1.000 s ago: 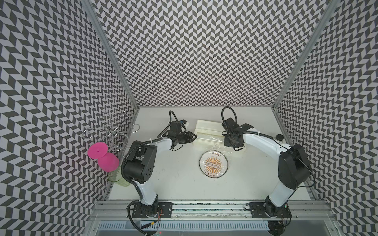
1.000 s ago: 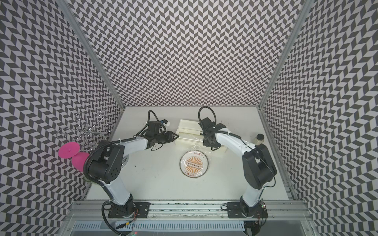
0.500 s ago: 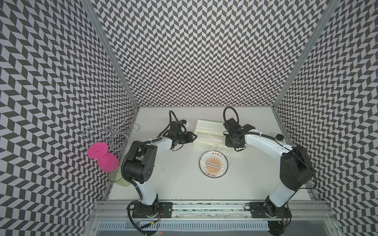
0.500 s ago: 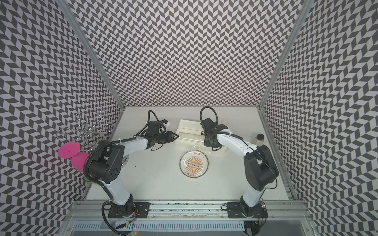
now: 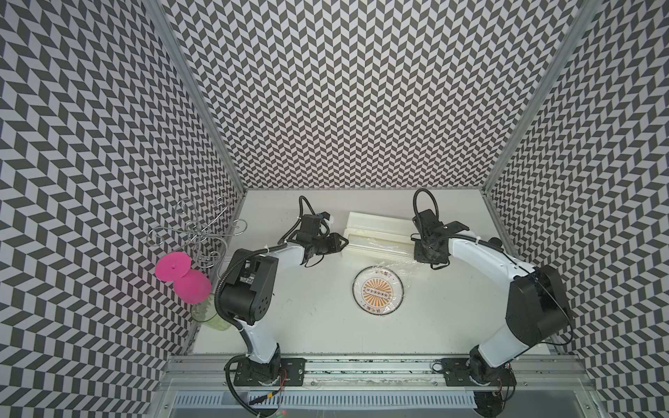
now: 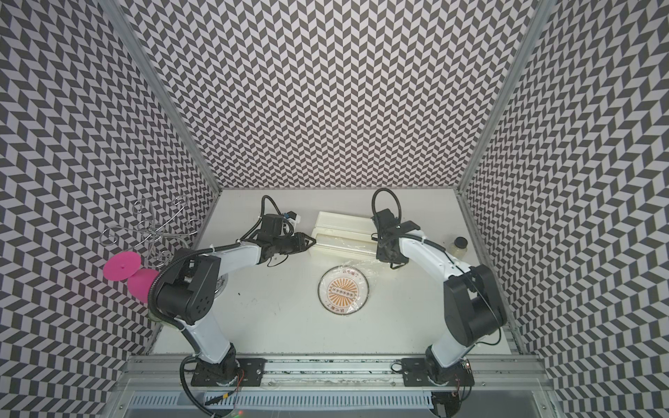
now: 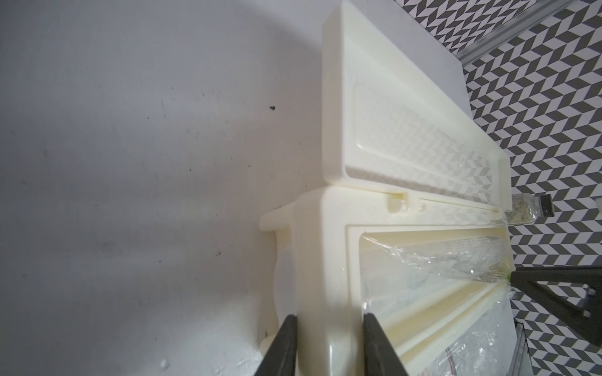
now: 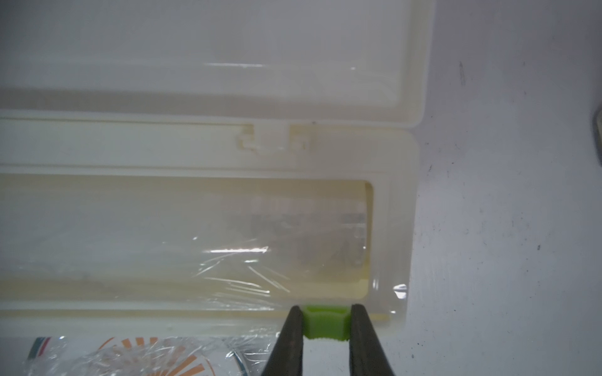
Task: Wrap the plate with plastic wrap
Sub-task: Tear off the plastic wrap from the plastic wrap cutting box.
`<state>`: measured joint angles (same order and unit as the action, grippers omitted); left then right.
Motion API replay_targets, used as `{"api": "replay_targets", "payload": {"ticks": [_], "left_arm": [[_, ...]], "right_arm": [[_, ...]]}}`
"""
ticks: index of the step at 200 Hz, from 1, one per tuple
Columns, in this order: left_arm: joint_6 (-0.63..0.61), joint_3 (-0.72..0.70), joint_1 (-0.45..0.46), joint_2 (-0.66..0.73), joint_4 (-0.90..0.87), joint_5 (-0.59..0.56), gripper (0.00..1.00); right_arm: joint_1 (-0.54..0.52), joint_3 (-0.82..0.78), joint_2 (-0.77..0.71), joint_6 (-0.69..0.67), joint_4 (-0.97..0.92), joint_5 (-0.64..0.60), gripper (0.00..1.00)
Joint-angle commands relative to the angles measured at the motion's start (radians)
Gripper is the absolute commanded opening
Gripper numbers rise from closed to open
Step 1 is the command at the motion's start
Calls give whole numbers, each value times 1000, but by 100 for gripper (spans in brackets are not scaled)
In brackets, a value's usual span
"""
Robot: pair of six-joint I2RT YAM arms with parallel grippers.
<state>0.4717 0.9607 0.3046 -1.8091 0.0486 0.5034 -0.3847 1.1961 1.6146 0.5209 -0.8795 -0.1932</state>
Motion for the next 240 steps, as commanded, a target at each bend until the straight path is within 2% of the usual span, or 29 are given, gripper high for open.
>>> {"api": "replay_targets", "payload": {"ticks": [1,35,55,73,106,148,188,221,240], "left_arm": [[-33,-94,-9,-136,-329,-167,33],[-35,-93,-9,-137,-330,-167,33],[-36,-94,-9,-140,-329,-166,33],[-35,-94,-6,-138,-329,-166,33],[-35,-94,-1,-136,-329,-171,33],[-37,-92,1,-132,-331,-174,32],[-36,-92,5,-130,-331,-178,32],[-37,-93,14,-124,-332,-184,33],[-36,-93,16,-122,-332,-182,33]], "right_arm": [[54,-37,-25,-48,-73,-86,14],[90,-54,-42,-74,-64,-59,19],[90,-34,-35,-97,-46,1,36],[92,-24,-34,-119,-15,39,42],[111,-30,-16,-157,2,73,40],[155,-72,-33,-167,14,80,21],[164,-71,-53,-167,16,73,14],[192,-96,-74,-171,37,132,20],[197,-92,-84,-173,27,137,37]]}}
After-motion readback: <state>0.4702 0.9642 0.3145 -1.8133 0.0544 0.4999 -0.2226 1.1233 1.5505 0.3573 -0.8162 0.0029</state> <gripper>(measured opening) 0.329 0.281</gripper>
